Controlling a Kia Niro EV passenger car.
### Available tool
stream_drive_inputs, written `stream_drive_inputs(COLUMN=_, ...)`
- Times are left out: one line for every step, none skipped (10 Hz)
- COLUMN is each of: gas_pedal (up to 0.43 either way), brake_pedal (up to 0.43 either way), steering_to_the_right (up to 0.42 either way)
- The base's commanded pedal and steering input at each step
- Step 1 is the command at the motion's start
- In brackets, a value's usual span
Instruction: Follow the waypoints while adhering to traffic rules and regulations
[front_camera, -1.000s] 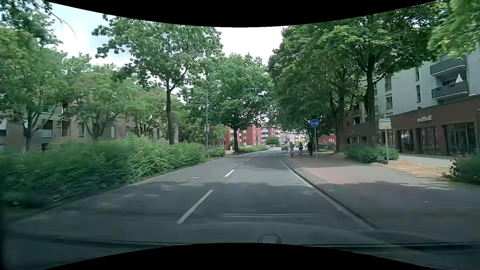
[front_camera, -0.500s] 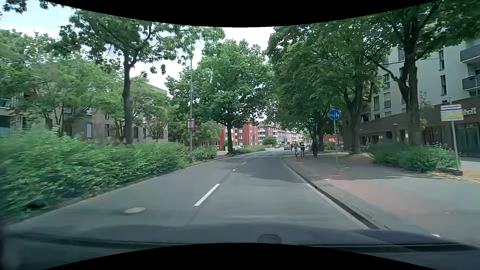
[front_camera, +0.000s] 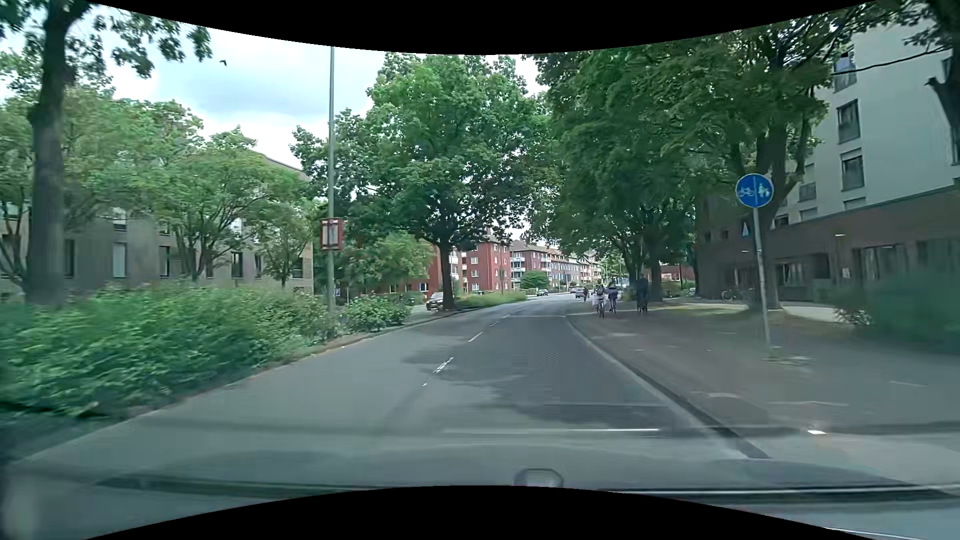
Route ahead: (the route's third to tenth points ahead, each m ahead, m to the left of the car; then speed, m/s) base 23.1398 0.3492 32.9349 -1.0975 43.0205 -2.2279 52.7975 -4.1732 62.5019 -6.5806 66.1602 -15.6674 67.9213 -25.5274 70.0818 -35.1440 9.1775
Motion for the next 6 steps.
stream_drive_inputs(gas_pedal=0.079, brake_pedal=0.018, steering_to_the_right=0.016)
stream_drive_inputs(gas_pedal=0.079, brake_pedal=0.018, steering_to_the_right=0.020)
stream_drive_inputs(gas_pedal=0.079, brake_pedal=0.018, steering_to_the_right=0.023)
stream_drive_inputs(gas_pedal=0.059, brake_pedal=0.018, steering_to_the_right=0.025)
stream_drive_inputs(gas_pedal=0.059, brake_pedal=0.018, steering_to_the_right=0.026)
stream_drive_inputs(gas_pedal=0.047, brake_pedal=0.018, steering_to_the_right=0.027)
